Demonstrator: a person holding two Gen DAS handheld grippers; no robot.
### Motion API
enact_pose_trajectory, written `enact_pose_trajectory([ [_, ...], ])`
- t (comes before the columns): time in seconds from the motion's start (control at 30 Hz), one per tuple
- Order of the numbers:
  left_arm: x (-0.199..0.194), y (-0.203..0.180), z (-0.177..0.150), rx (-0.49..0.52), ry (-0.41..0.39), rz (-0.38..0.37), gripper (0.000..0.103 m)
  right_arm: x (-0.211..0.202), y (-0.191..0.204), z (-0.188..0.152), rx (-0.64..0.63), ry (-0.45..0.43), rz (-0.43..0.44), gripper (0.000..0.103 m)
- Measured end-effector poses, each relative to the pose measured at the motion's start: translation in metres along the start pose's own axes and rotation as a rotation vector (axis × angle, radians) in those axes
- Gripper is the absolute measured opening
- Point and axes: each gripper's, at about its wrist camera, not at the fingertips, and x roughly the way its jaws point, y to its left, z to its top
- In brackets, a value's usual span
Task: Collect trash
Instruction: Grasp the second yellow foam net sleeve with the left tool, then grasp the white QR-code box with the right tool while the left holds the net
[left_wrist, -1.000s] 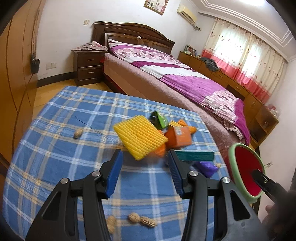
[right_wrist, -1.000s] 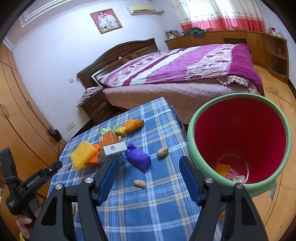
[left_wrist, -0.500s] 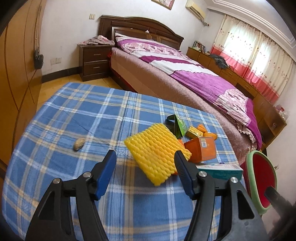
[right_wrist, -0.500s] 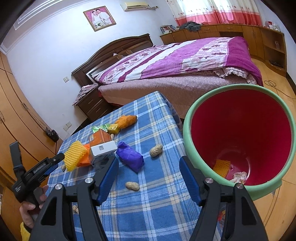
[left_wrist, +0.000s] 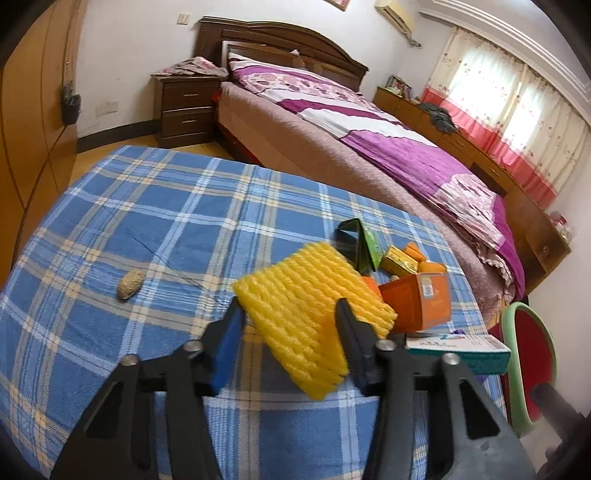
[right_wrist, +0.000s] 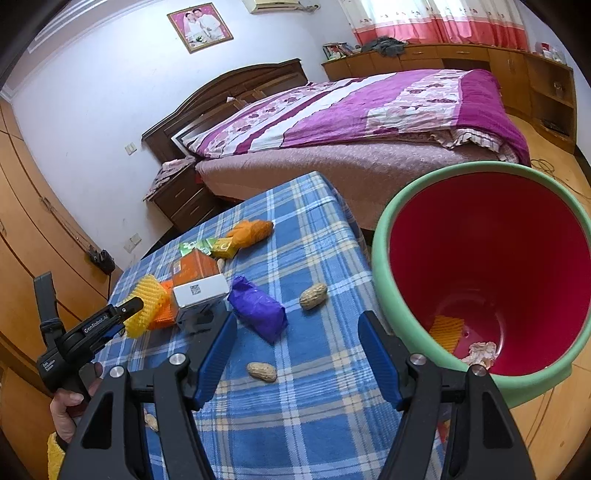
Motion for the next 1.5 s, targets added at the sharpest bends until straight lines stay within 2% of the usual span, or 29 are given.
enact_pose_trajectory([
  [0.1,-0.004,-0.004,-0.002,0.022,0.000,-0.045,0.019,-0.001,0.006,-0.001,-0.011,0.001,0.002,0.071],
  [0.17,-0.009,-0.005,-0.004,0.032,-0.008,-0.066,0.013,-0.002,0.010,-0.002,-0.017,0.000,0.001,0.071],
  [0.4,-0.032,0.008,-0.012,-0.008,-0.044,-0.091,0.011,-0.006,0.027,-0.001,-0.038,-0.015,0.016,0.071],
  [0.63,-0.064,0.025,-0.018,-0.056,-0.095,-0.093,0.011,0.004,0.049,-0.001,-0.068,0.006,0.064,0.071],
  [0.67,-0.069,0.027,-0.019,-0.058,-0.102,-0.090,0.011,0.007,0.053,0.000,-0.077,0.010,0.068,0.072],
  [0.73,-0.076,0.030,-0.021,-0.057,-0.115,-0.076,0.011,0.013,0.058,0.002,-0.093,0.016,0.080,0.084],
  [0.8,-0.081,0.032,-0.023,-0.052,-0.125,-0.060,0.011,0.022,0.065,0.005,-0.117,0.025,0.089,0.087],
  [1.17,-0.081,0.041,-0.029,-0.048,-0.119,-0.019,0.011,0.069,0.078,0.016,-0.193,0.090,0.093,0.087],
  [1.4,-0.076,0.043,-0.032,-0.048,-0.106,-0.017,0.011,0.081,0.088,0.018,-0.235,0.062,0.107,0.087],
  [1.47,-0.076,0.043,-0.032,-0.049,-0.106,-0.017,0.011,0.081,0.092,0.017,-0.255,0.047,0.109,0.085],
  [1.5,-0.076,0.043,-0.032,-0.049,-0.107,-0.017,0.011,0.081,0.094,0.016,-0.260,0.040,0.105,0.077],
])
